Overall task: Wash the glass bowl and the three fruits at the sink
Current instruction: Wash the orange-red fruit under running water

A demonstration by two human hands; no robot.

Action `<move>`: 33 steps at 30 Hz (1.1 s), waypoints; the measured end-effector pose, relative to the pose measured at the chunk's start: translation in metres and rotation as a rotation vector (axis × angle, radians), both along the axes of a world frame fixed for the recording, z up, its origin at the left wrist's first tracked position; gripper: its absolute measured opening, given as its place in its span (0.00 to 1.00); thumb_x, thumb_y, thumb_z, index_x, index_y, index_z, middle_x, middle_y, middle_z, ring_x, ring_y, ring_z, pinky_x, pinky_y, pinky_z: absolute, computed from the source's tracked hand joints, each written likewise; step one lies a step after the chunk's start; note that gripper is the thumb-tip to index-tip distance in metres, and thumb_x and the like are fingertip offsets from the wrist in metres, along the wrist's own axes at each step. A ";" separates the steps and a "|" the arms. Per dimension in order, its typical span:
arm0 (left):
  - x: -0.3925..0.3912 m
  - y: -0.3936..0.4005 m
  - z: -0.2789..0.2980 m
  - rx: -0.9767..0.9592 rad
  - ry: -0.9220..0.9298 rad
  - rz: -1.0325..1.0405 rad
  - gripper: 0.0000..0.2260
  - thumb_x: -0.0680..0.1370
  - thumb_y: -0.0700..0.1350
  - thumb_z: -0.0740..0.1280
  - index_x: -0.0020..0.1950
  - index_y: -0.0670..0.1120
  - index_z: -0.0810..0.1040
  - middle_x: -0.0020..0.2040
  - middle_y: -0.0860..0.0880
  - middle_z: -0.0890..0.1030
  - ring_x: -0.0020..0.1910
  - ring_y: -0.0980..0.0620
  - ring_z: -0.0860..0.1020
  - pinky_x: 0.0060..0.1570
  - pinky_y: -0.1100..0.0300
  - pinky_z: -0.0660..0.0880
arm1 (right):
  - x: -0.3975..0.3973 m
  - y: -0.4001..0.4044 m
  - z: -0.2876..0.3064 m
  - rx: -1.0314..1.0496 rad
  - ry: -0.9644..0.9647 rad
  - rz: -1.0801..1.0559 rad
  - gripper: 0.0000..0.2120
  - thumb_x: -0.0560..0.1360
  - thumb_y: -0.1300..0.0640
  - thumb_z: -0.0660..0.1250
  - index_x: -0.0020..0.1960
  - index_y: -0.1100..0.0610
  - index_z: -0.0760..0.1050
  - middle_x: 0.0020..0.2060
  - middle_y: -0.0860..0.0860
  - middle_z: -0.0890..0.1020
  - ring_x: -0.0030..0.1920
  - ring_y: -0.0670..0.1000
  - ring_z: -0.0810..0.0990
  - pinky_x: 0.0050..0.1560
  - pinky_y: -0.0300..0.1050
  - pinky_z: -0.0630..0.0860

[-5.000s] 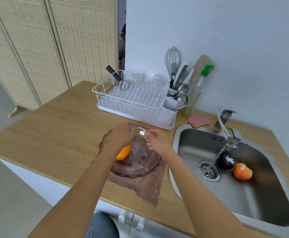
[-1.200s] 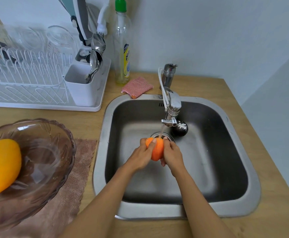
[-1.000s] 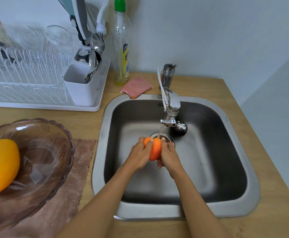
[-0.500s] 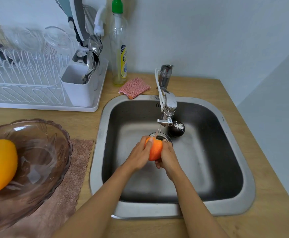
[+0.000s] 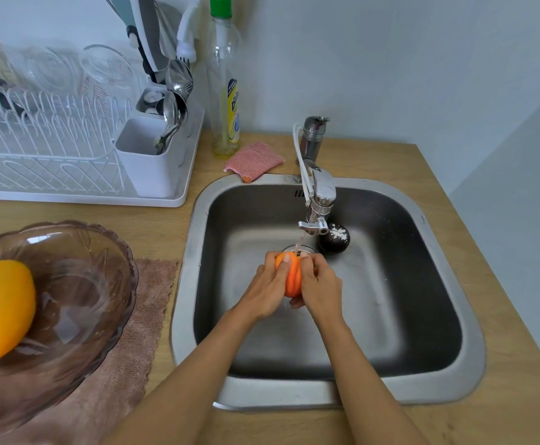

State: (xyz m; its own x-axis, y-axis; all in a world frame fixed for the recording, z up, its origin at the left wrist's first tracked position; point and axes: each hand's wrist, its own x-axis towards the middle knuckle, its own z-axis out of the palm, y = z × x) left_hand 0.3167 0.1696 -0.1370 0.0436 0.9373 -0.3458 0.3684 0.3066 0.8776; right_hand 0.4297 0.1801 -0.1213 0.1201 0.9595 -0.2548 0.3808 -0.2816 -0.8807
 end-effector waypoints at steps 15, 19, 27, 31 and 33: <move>-0.007 0.009 -0.006 -0.143 0.012 0.129 0.26 0.79 0.65 0.42 0.68 0.50 0.60 0.60 0.41 0.74 0.57 0.42 0.77 0.56 0.48 0.75 | 0.000 -0.014 -0.009 0.093 -0.285 0.346 0.30 0.79 0.53 0.59 0.78 0.54 0.52 0.57 0.58 0.80 0.50 0.54 0.80 0.49 0.41 0.74; -0.006 0.009 -0.007 -0.146 -0.005 0.126 0.26 0.80 0.65 0.42 0.68 0.50 0.60 0.60 0.42 0.74 0.54 0.44 0.76 0.57 0.48 0.75 | -0.001 -0.012 -0.010 0.196 -0.281 0.289 0.22 0.79 0.54 0.59 0.73 0.54 0.63 0.53 0.56 0.79 0.50 0.55 0.78 0.49 0.42 0.72; 0.000 -0.006 0.000 0.081 0.029 -0.037 0.19 0.82 0.59 0.46 0.72 0.57 0.59 0.68 0.46 0.66 0.62 0.47 0.72 0.60 0.53 0.73 | 0.001 0.003 -0.001 -0.189 0.111 -0.089 0.10 0.79 0.48 0.55 0.53 0.53 0.69 0.46 0.58 0.79 0.38 0.61 0.82 0.23 0.43 0.76; 0.000 -0.007 0.002 0.158 0.049 -0.072 0.19 0.83 0.55 0.49 0.75 0.58 0.56 0.70 0.49 0.62 0.65 0.48 0.69 0.58 0.59 0.70 | 0.003 0.008 -0.002 -0.433 0.299 -0.009 0.22 0.78 0.42 0.49 0.50 0.58 0.73 0.32 0.59 0.78 0.27 0.52 0.74 0.24 0.39 0.68; -0.002 -0.006 0.003 0.173 0.032 -0.031 0.19 0.83 0.54 0.49 0.75 0.57 0.57 0.70 0.50 0.62 0.66 0.49 0.69 0.59 0.58 0.70 | 0.001 0.008 -0.003 -0.332 0.242 0.022 0.21 0.78 0.44 0.49 0.51 0.58 0.72 0.32 0.60 0.78 0.25 0.52 0.73 0.24 0.40 0.68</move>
